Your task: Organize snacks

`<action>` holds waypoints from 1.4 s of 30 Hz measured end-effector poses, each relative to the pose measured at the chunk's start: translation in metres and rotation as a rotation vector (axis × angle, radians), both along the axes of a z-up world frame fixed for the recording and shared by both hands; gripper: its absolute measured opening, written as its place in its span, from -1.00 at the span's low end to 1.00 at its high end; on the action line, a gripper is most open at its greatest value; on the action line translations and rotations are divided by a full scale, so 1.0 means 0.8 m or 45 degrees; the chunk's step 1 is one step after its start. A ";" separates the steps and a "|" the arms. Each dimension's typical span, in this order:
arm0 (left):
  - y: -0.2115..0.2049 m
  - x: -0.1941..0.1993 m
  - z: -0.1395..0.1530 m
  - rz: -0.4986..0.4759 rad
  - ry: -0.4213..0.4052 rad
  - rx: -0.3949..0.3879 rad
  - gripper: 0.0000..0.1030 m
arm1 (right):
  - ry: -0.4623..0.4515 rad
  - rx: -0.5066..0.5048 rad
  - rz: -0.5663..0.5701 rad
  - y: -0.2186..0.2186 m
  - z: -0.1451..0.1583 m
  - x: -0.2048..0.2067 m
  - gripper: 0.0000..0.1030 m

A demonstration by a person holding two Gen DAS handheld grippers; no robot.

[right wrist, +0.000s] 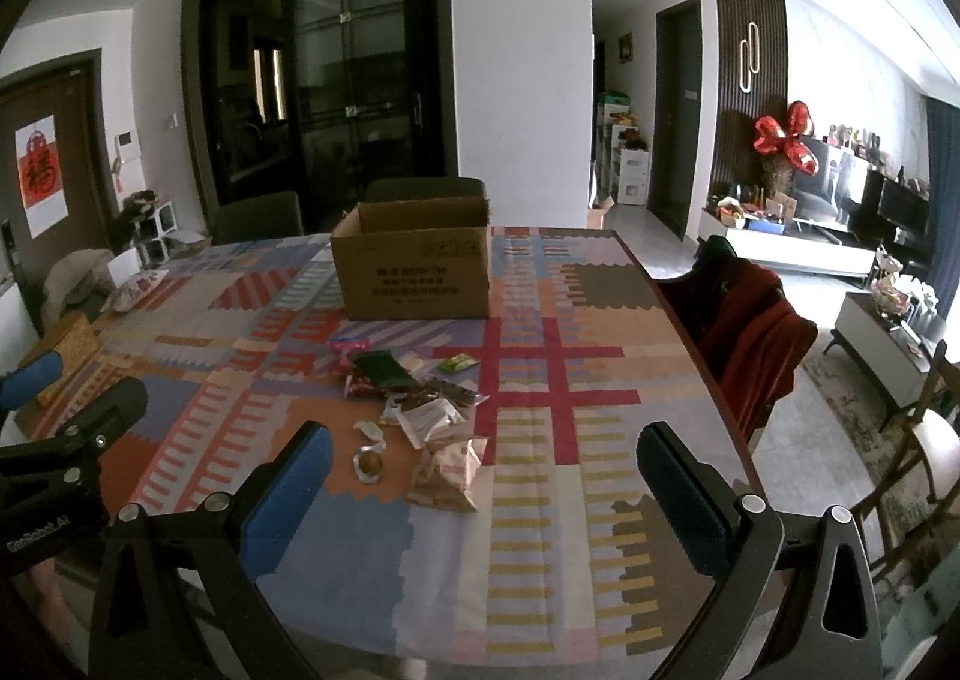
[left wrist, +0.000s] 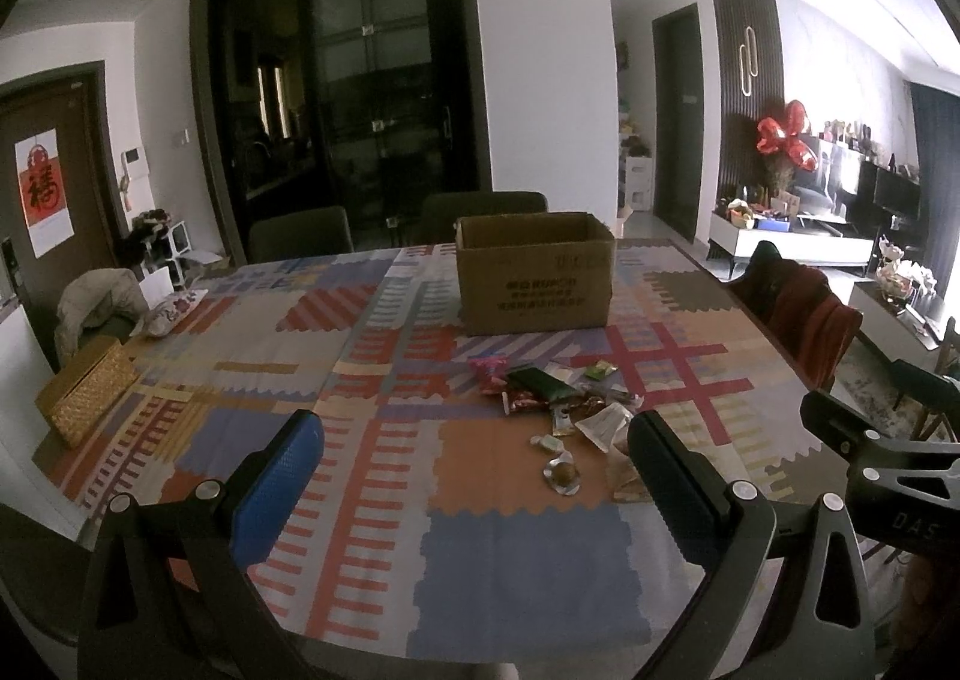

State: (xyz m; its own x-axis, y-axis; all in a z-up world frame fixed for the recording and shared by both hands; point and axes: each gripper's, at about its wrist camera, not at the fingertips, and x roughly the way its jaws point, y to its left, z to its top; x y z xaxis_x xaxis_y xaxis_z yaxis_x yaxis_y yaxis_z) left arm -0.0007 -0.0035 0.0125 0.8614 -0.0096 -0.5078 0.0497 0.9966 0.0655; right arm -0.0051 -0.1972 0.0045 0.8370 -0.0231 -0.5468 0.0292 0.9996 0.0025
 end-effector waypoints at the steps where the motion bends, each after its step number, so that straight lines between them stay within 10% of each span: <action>1: 0.000 0.000 0.000 0.002 -0.001 0.002 1.00 | 0.000 0.001 0.000 0.000 0.000 0.000 0.99; 42: -0.008 0.015 -0.007 -0.035 0.039 0.010 1.00 | 0.045 0.023 -0.014 -0.005 -0.012 0.015 0.99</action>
State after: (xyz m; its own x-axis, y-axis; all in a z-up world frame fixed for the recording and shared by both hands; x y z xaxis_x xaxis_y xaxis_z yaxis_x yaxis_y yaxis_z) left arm 0.0113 -0.0100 0.0066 0.8448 -0.0288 -0.5342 0.0791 0.9943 0.0716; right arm 0.0069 -0.2009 -0.0050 0.8170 -0.0222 -0.5763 0.0409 0.9990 0.0196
